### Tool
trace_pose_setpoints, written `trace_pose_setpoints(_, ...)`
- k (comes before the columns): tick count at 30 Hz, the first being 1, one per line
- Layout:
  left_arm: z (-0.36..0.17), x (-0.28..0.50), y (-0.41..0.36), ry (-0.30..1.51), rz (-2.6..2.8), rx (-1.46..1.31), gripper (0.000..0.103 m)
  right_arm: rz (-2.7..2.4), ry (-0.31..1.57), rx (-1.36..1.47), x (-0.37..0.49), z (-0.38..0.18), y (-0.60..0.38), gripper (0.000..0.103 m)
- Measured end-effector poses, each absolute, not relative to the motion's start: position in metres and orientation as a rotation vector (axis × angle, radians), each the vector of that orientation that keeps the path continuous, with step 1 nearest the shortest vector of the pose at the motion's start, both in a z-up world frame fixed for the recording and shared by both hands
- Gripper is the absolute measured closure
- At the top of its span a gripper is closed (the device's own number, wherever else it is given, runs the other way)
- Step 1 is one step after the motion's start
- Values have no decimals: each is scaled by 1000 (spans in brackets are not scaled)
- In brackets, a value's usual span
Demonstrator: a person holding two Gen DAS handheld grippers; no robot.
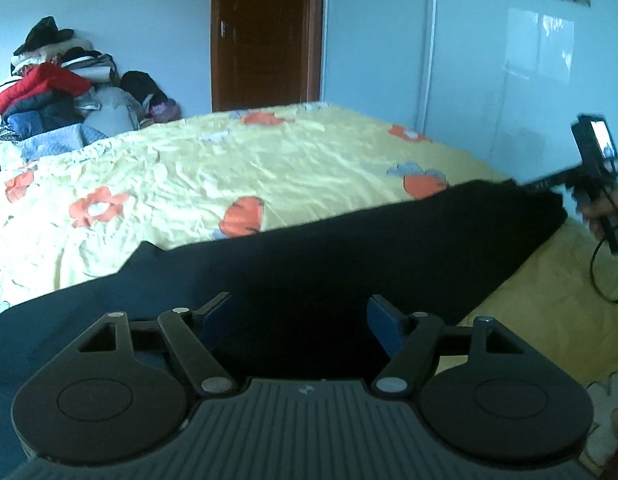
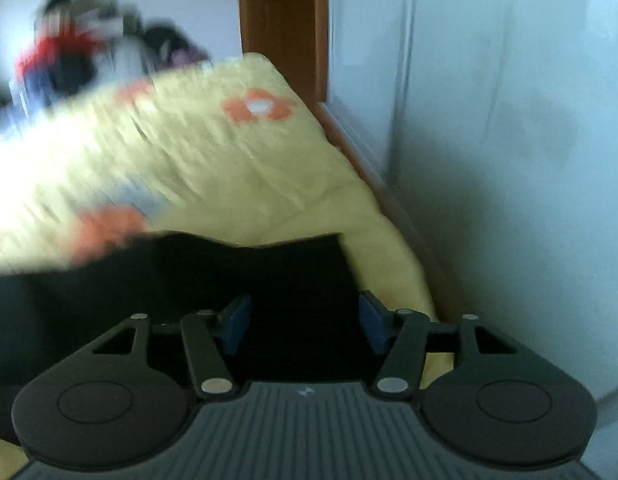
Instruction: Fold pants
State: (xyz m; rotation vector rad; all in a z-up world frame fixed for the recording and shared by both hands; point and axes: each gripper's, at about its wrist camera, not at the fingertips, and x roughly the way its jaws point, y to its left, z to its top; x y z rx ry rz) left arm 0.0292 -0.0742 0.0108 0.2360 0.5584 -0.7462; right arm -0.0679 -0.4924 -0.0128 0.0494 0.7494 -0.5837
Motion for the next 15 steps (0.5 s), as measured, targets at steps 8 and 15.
trace_pose_setpoints(8, -2, 33, -83, 549, -713, 275, 26, -660, 611, -17, -87, 22, -487, 22)
trace_pose_setpoints(15, -11, 30, -88, 535, -705, 311, 26, -212, 792, 179, -70, 1, -465, 22)
